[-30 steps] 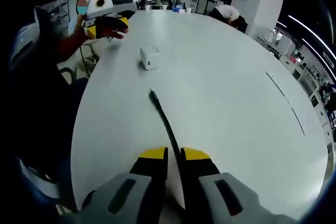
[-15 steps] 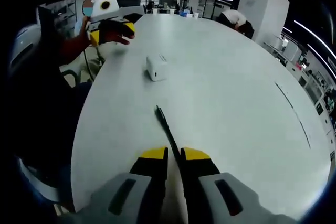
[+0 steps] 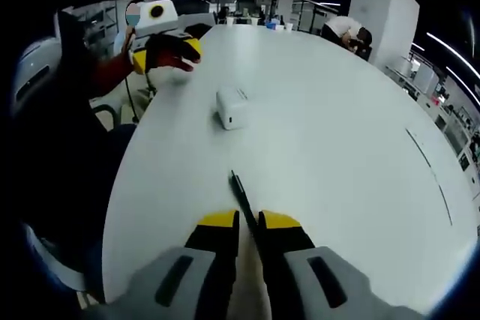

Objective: Plug the desk Type‑C cable into the charger adapter.

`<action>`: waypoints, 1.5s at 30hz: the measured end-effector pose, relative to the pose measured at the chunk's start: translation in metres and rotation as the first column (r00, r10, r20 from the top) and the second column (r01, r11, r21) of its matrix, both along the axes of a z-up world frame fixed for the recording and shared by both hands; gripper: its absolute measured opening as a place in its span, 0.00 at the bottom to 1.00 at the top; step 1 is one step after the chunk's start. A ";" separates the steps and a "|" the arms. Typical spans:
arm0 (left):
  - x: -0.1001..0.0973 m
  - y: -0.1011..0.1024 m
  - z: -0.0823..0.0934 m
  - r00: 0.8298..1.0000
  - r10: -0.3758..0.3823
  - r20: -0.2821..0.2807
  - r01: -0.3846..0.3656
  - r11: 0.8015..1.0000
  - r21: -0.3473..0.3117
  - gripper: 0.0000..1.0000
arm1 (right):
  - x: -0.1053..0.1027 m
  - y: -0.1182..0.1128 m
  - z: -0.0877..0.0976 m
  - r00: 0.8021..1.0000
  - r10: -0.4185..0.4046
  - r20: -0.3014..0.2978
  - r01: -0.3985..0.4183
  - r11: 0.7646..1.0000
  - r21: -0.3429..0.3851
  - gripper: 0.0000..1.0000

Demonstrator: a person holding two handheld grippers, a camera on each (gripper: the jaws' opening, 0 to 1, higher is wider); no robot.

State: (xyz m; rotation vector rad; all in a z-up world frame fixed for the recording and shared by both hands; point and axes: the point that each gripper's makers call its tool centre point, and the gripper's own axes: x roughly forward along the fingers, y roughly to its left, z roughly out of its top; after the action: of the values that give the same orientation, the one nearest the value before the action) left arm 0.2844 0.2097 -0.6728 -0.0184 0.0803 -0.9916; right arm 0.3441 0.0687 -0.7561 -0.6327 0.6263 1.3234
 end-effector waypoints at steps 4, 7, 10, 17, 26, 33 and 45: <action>0.001 0.000 -0.001 1.000 0.000 -0.001 0.000 1.000 0.001 0.39 | -0.002 0.005 -0.002 1.000 0.013 -0.005 -0.013 1.000 0.006 0.09; 0.001 0.000 -0.001 1.000 -0.001 -0.001 0.001 1.000 0.001 0.39 | -0.003 0.006 -0.003 1.000 0.019 -0.008 -0.019 1.000 0.010 0.09; 0.002 0.000 -0.002 1.000 0.000 -0.004 0.000 1.000 0.002 0.39 | -0.001 0.006 -0.003 1.000 0.024 -0.011 -0.024 1.000 0.016 0.09; 0.002 0.000 -0.004 1.000 0.001 -0.009 -0.001 1.000 0.000 0.39 | -0.002 0.010 -0.003 0.999 0.041 -0.017 -0.041 0.998 0.037 0.09; 0.003 0.001 -0.005 1.000 0.007 -0.013 -0.007 1.000 0.001 0.39 | -0.004 0.017 -0.004 0.998 0.067 -0.014 -0.066 0.996 0.056 0.05; 0.002 0.002 -0.007 1.000 0.009 -0.016 -0.009 1.000 0.002 0.39 | -0.004 0.019 -0.004 0.998 0.066 -0.007 -0.066 0.995 0.074 0.03; 0.004 0.004 -0.008 1.000 0.020 -0.016 -0.019 1.000 0.015 0.39 | 0.007 0.025 0.000 0.999 0.033 0.035 -0.036 0.994 0.102 0.02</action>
State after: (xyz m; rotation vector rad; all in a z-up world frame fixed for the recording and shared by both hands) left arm 0.2880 0.2141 -0.6806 -0.0133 0.1018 -0.9715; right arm 0.3515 0.0933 -0.7562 -0.5830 0.5185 1.3653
